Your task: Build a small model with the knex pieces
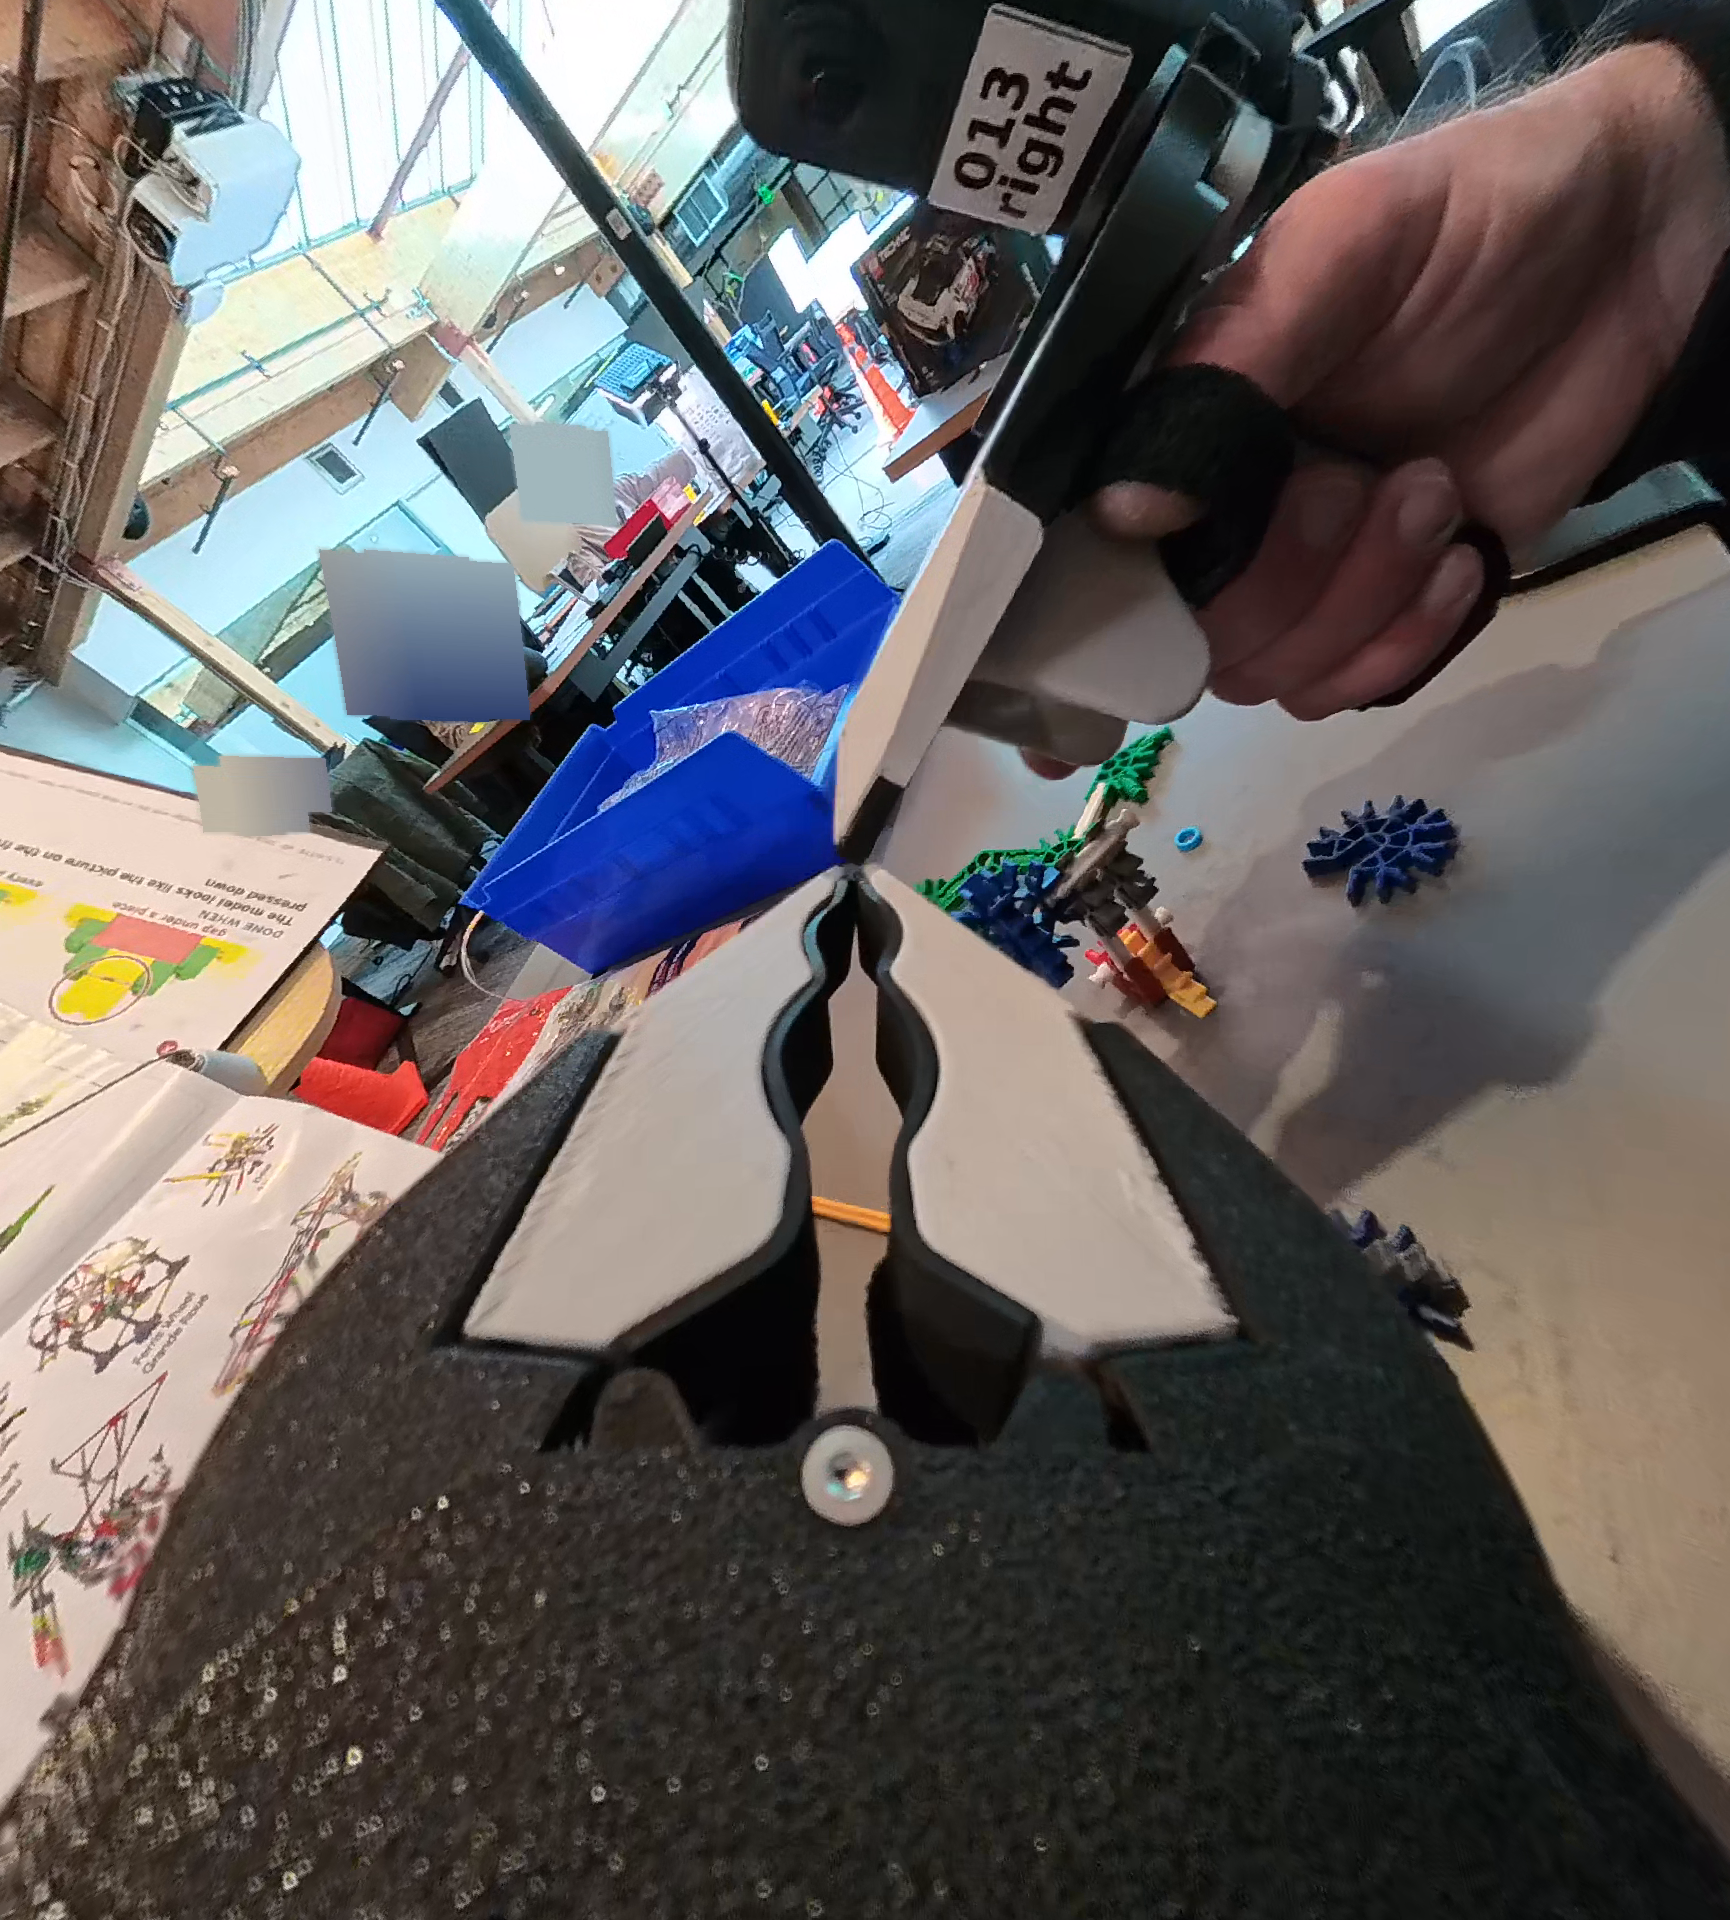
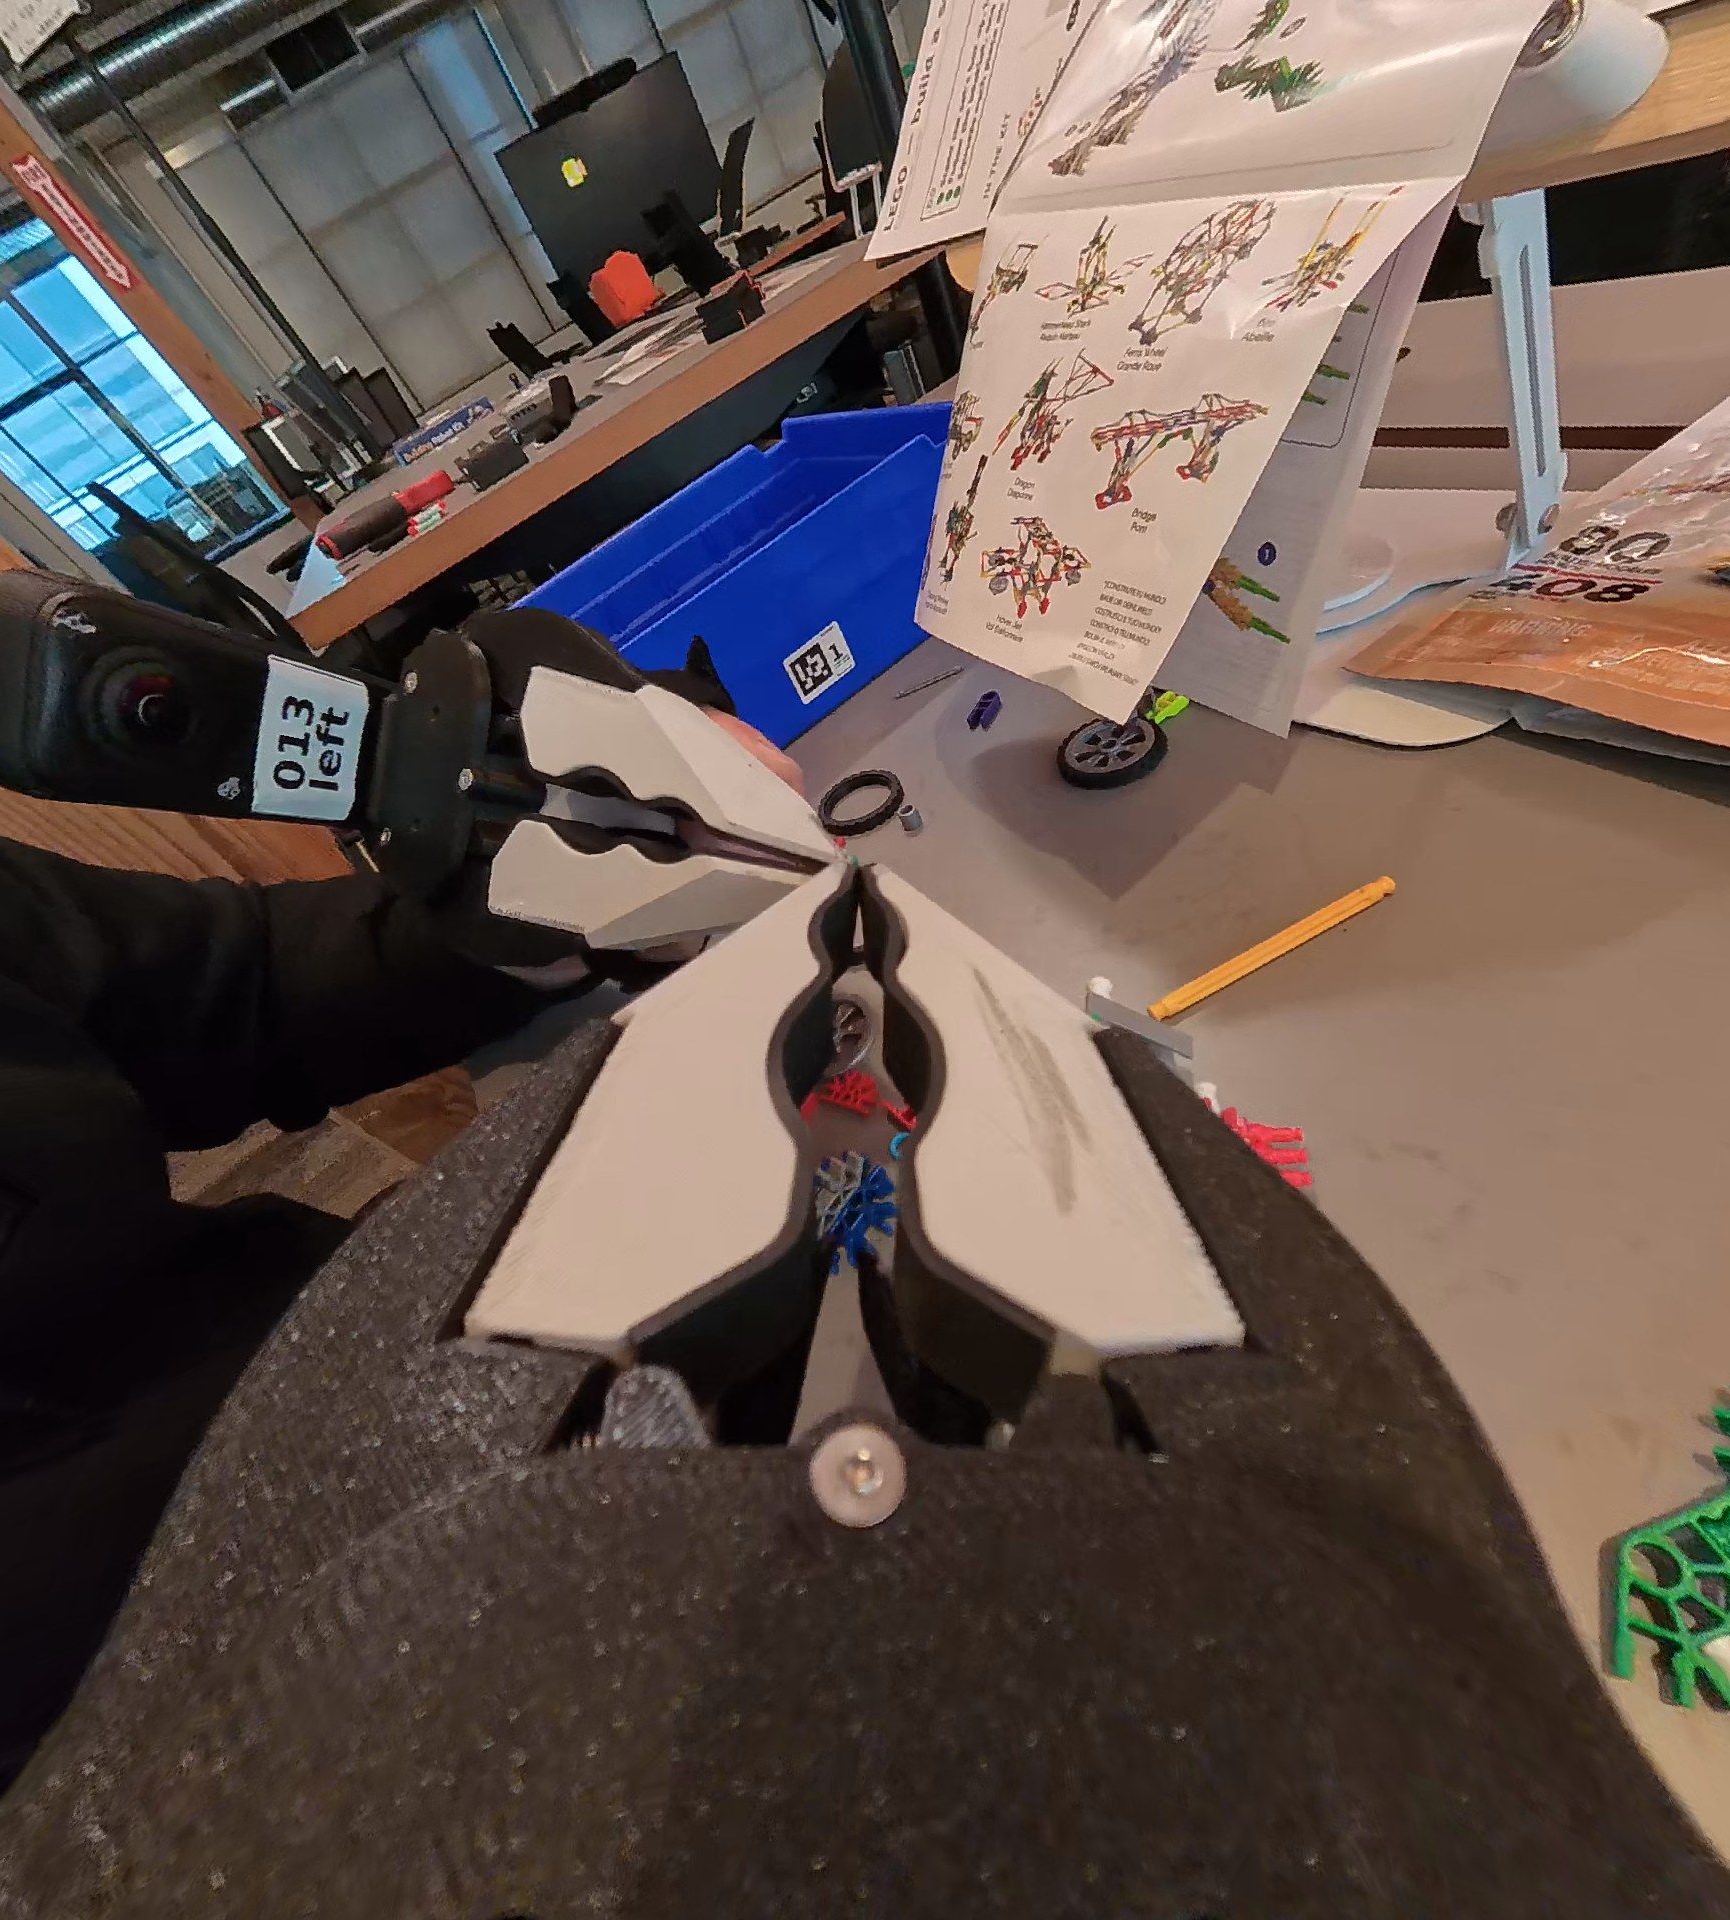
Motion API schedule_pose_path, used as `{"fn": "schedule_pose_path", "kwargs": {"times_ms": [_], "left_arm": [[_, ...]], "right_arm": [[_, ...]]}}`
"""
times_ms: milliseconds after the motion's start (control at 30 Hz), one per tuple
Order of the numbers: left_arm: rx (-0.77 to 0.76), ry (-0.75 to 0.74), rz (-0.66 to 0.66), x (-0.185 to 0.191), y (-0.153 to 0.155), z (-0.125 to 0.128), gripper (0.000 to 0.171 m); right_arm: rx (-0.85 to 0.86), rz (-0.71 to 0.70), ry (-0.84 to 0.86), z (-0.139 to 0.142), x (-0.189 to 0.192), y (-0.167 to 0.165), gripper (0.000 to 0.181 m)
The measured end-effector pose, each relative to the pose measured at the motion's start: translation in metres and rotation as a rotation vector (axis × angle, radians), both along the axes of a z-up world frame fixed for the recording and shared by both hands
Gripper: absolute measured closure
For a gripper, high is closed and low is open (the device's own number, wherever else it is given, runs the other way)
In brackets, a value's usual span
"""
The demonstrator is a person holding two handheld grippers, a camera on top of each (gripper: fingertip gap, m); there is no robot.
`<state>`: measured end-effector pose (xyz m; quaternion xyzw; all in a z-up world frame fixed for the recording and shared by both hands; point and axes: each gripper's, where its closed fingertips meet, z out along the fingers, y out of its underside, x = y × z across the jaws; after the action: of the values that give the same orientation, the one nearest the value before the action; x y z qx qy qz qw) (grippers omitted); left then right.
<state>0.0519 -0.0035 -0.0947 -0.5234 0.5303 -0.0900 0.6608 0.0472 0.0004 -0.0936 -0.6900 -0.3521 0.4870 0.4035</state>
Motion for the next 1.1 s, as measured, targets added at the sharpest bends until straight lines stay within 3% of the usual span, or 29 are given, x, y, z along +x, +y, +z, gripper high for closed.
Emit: {"fn": "schedule_pose_path", "kwargs": {"times_ms": [133, 300, 500, 667, 800, 1100], "left_arm": [[0.006, 0.037, -0.006, 0.001, -0.001, -0.005, 0.171], [-0.092, 0.056, -0.032, -0.007, 0.002, -0.013, 0.171], [-0.271, 0.246, -0.099, -0.003, -0.008, -0.058, 0.169], [-0.397, 0.335, -0.152, -0.004, -0.020, -0.084, 0.164], [-0.410, 0.332, -0.126, -0.009, -0.015, -0.086, 0.166], [-0.418, 0.329, -0.132, -0.008, -0.015, -0.089, 0.167]], "right_arm": [[-0.001, -0.017, -0.026, -0.003, 0.007, 0.000, 0.181], [0.030, -0.024, -0.097, -0.008, 0.035, -0.009, 0.180], [0.058, -0.007, -0.370, -0.064, 0.058, -0.044, 0.168], [0.122, 0.014, -0.544, -0.108, 0.045, -0.062, 0.161], [0.162, 0.063, -0.574, -0.117, 0.022, -0.074, 0.160], [0.194, 0.048, -0.643, -0.129, 0.022, -0.064, 0.161]]}}
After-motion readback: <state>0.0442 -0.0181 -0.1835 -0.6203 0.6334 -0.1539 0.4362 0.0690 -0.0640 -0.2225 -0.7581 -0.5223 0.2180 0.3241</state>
